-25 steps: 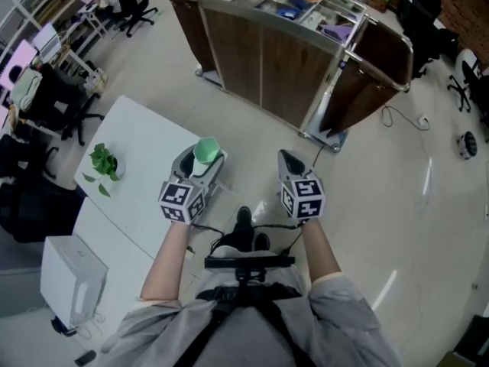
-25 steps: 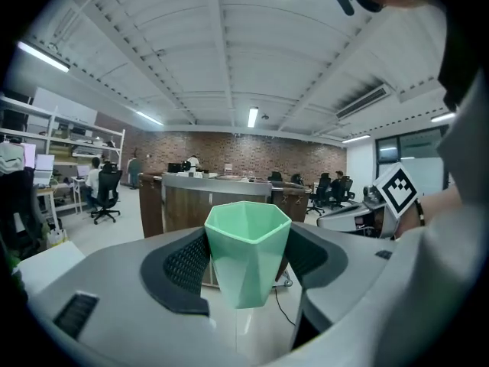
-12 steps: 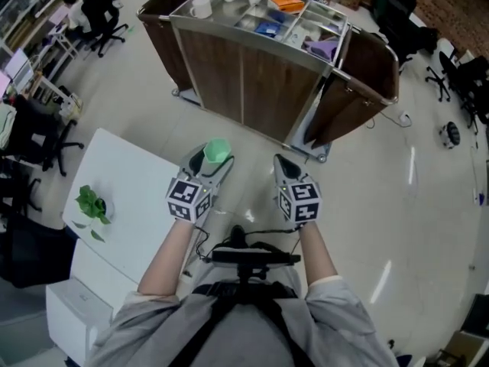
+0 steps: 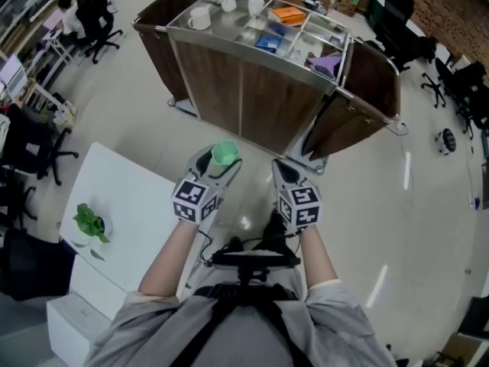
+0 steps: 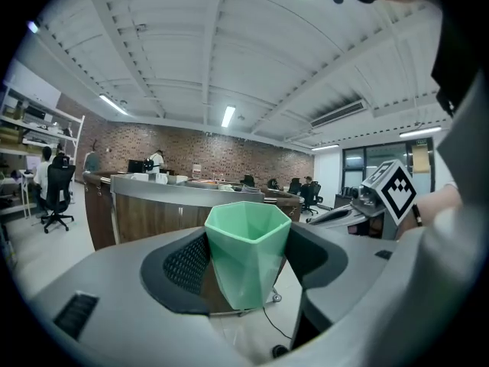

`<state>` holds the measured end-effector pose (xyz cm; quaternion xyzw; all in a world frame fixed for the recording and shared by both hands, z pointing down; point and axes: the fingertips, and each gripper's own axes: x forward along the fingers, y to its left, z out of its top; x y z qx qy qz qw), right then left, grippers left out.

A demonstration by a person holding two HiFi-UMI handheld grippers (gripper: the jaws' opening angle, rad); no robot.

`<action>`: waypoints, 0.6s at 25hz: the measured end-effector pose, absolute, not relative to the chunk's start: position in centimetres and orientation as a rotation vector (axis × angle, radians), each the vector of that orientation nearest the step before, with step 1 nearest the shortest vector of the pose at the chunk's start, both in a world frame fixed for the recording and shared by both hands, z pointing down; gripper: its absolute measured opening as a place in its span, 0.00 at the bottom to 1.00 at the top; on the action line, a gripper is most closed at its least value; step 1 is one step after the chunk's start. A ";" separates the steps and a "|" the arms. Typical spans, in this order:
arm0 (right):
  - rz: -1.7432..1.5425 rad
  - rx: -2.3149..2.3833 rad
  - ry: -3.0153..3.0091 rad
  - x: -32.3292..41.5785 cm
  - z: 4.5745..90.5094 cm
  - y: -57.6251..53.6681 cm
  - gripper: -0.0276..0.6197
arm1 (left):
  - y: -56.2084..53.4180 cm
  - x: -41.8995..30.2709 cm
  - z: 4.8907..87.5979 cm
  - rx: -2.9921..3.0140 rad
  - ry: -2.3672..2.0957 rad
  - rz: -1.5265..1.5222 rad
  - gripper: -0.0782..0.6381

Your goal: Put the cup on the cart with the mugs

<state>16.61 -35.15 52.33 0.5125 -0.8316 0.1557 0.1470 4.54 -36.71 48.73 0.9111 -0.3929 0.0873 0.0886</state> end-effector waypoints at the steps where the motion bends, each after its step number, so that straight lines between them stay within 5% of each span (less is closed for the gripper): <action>1: 0.454 1.467 -2.397 16.7 52.4 -35.8 0.06 | -37.3 4.7 48.8 2.706 -1.174 0.261 0.54; 15: 0.448 1.196 -2.544 19.2 51.9 -51.2 0.06 | -52.1 8.2 49.1 2.567 -1.387 0.241 0.54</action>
